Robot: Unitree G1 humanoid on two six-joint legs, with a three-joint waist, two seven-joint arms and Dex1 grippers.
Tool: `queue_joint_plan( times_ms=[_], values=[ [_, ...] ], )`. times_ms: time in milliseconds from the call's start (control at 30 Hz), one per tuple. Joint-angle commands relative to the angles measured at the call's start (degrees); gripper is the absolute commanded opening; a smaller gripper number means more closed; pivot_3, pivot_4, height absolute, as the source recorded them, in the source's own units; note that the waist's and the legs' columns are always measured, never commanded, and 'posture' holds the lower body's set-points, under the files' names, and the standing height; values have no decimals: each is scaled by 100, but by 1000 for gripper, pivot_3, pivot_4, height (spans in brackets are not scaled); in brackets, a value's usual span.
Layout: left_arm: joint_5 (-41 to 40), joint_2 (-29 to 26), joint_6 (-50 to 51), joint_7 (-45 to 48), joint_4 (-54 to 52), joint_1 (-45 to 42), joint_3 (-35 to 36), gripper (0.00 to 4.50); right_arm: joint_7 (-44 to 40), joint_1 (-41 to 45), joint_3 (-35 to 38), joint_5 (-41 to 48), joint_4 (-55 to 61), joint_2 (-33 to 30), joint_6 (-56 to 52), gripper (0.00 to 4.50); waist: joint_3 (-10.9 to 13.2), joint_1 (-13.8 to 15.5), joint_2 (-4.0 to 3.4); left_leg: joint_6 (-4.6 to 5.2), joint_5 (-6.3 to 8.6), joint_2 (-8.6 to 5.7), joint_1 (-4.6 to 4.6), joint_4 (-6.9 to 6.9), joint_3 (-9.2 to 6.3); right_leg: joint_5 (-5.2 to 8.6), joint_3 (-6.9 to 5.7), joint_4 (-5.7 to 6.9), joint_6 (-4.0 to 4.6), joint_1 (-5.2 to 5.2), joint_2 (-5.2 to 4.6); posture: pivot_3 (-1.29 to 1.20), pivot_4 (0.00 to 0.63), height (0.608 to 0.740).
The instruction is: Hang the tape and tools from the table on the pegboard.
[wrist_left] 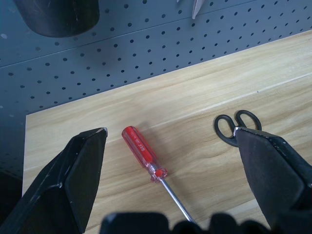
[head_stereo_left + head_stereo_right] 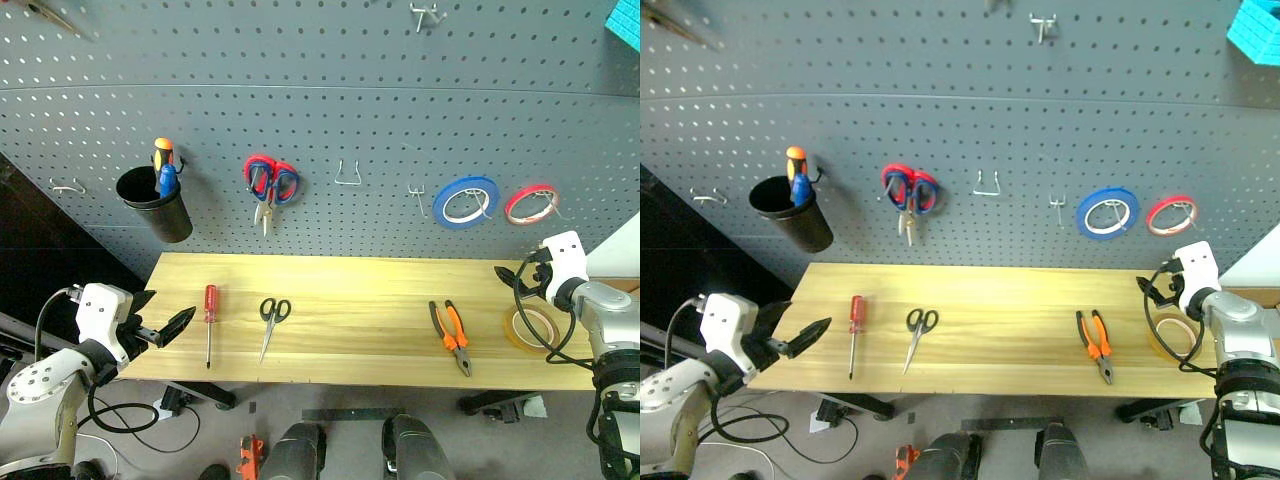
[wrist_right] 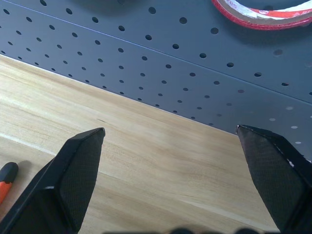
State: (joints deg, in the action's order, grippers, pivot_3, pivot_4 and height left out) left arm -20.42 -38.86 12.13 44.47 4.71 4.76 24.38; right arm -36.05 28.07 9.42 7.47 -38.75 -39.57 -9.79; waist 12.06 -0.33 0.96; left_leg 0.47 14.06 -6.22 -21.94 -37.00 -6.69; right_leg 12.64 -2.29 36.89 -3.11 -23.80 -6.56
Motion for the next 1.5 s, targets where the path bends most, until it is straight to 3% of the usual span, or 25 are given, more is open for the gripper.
queue_joint_plan(
  times_ms=[33,300,500,700,800,1133,1500],
  values=[
    [-74,-9,-9,-6,-110,-59,8,4476,23,-15,94,8,100,-81,8,4500,0,0,0,0,0,1,0,0,4,0,3,0,0,-1,0,-14,160,740],
    [-258,-87,365,486,-832,112,-459,4476,79,20,21,-44,125,-178,-722,4500,5,-9,7,3,2,4,-4,0,24,-2,17,0,0,-12,1,-36,191,740],
    [-159,300,897,698,-1841,-169,-2076,4476,387,144,30,-104,187,-203,-1949,4500,8,-17,5,8,4,4,-13,0,34,-7,27,-1,9,-21,-4,-60,215,740],
    [556,1034,736,588,-1321,-990,-3571,4476,499,142,163,77,380,-34,-2880,4500,22,-59,9,10,5,9,-16,-1,40,-16,24,-2,23,-21,-2,-104,239,740],
    [869,1523,640,489,-965,-1383,-4142,4476,612,35,217,120,247,159,-2649,4500,48,-122,26,14,7,9,-18,-2,46,-15,25,-4,22,-20,-3,-124,257,740],
    [787,1470,957,663,-1351,-1456,-4309,4476,989,-149,349,228,225,724,-2598,4500,265,-257,43,20,10,19,-30,-2,52,-15,23,-1,26,-34,-2,-118,305,740],
    [666,1134,1279,737,-1882,-1408,-4149,4476,1717,-152,413,362,610,1213,-3679,4500,341,-252,63,23,12,20,-44,-2,35,-12,15,-5,29,-40,0,-84,308,740]
  ],
)
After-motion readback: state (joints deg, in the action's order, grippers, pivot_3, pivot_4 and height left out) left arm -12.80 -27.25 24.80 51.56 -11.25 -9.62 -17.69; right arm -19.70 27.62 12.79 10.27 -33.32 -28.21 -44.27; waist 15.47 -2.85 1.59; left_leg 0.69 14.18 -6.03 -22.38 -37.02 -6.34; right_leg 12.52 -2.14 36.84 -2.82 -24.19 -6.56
